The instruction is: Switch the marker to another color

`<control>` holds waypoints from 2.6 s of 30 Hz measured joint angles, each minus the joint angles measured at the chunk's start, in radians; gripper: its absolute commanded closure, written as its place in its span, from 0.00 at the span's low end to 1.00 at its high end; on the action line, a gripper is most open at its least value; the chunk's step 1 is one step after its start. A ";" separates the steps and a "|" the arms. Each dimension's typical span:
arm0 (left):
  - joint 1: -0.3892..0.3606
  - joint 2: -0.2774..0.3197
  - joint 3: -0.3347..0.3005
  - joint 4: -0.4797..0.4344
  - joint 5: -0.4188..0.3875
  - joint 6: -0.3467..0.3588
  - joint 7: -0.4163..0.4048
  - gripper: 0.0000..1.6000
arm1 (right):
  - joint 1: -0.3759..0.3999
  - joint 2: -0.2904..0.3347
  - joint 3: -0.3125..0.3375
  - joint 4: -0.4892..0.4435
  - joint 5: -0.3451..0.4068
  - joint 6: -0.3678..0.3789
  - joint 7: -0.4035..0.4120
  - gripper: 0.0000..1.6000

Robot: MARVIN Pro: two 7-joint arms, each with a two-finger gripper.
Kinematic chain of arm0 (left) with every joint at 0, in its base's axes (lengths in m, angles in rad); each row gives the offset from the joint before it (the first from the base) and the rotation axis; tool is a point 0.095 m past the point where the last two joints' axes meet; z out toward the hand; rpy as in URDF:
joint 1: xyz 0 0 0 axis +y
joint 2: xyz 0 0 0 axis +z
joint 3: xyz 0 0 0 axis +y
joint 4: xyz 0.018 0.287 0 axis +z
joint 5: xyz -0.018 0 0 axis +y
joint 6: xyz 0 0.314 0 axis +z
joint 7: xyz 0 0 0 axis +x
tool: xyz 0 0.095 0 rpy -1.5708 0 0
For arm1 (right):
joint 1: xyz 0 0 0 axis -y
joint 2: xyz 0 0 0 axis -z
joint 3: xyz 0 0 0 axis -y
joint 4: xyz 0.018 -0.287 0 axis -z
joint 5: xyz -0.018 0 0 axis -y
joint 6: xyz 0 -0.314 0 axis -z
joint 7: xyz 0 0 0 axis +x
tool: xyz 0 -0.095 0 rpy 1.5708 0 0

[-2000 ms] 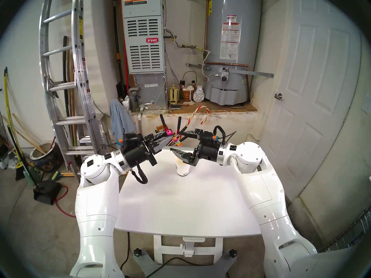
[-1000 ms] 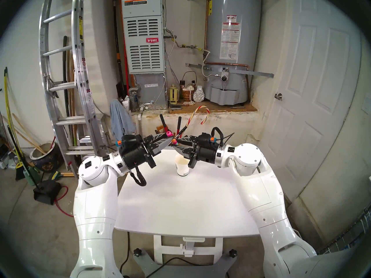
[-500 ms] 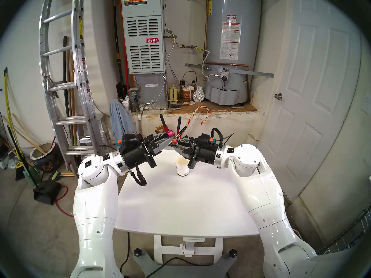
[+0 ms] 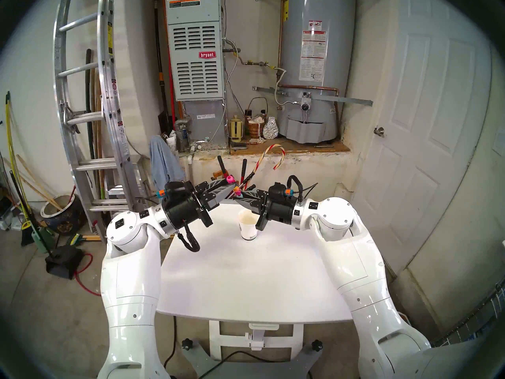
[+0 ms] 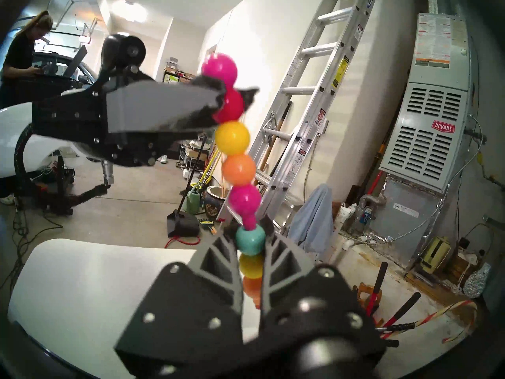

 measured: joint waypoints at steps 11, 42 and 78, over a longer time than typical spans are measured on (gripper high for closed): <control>-0.024 0.002 -0.038 -0.031 -0.016 -0.013 0.009 1.00 | 0.013 0.017 0.077 0.066 -0.062 -0.035 -0.106 1.00; -0.122 0.114 0.082 0.153 0.294 -0.053 0.022 1.00 | 0.032 -0.119 0.147 0.006 0.269 -0.068 0.001 1.00; -0.180 0.133 0.140 0.197 0.311 -0.037 0.018 1.00 | 0.013 -0.133 0.113 0.034 0.264 -0.101 0.049 1.00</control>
